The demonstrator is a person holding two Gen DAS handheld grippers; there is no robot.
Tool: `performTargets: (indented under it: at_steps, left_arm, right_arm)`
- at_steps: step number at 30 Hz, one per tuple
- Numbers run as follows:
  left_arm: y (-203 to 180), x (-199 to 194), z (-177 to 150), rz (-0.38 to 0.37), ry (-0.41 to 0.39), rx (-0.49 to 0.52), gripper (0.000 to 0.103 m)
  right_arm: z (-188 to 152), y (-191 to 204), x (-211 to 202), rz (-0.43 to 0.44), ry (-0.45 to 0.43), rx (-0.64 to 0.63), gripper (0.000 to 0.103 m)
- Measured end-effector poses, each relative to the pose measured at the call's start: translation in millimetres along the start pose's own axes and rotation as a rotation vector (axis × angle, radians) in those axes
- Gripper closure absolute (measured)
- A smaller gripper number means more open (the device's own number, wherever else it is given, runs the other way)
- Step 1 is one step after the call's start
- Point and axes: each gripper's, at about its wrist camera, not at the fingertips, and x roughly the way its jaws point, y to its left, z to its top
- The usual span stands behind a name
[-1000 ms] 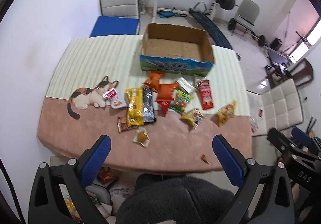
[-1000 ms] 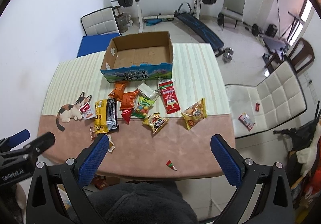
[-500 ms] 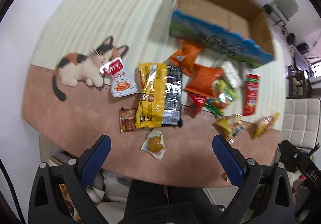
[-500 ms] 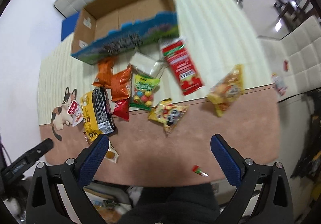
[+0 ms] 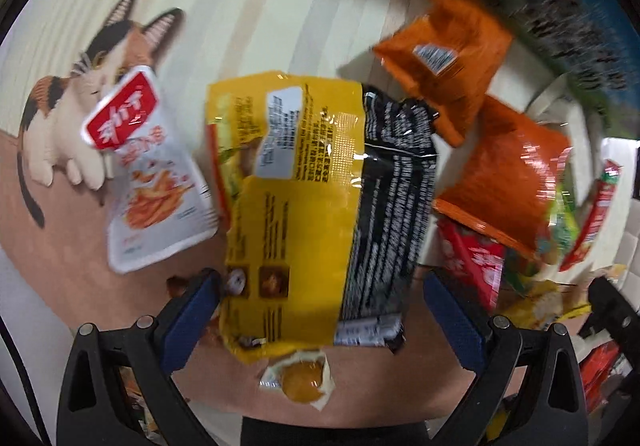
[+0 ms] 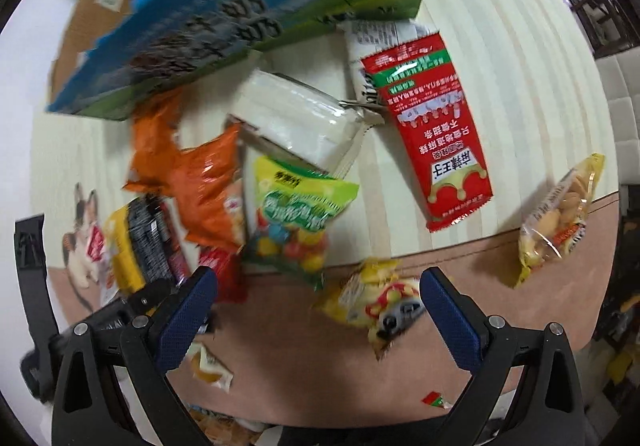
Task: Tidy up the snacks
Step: 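Grasp the yellow-black snack bag with the left tool while the right tool grasps the green candy bag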
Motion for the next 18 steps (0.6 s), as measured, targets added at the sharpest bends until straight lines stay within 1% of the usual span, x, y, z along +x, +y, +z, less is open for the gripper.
performTargets:
  at_steps: [2, 4, 5, 7, 9, 12, 14, 17, 18]
  left_arm:
    - [-2, 11, 2, 0.010, 0.016, 0.004, 0.000]
    - [-1, 20, 3, -0.006, 0.029, -0.001, 0.000]
    - [-1, 24, 3, 0.000, 0.033, -0.005, 0.000]
    - [1, 30, 2, 0.010, 0.030, -0.005, 0.000]
    - [4, 35, 2, 0.011, 0.022, -0.010, 0.000]
    - [2, 39, 1, 0.025, -0.010, 0.006, 0.004]
    - [0, 36, -3, 0.029, -0.024, 0.010, 0.009]
    - [-5, 35, -11, 0.033, -0.041, 0.015, 0.014]
    - [-6, 35, -15, 0.033, -0.048, 0.021, 0.015]
  right_arm:
    - [8, 0, 15, -0.007, 0.021, 0.020, 0.000]
    - [13, -2, 28, -0.008, 0.045, 0.042, 0.001]
    - [15, -3, 34, -0.001, 0.055, 0.055, 0.001]
    - [19, -5, 46, 0.005, 0.076, 0.080, 0.001]
    - [22, -4, 54, 0.002, 0.076, 0.093, 0.001]
    - [25, -2, 62, 0.002, 0.074, 0.110, 0.004]
    - [25, 1, 66, 0.005, 0.085, 0.129, 0.008]
    - [22, 6, 76, 0.023, 0.112, 0.161, 0.018]
    - [21, 9, 81, 0.016, 0.123, 0.164, 0.026]
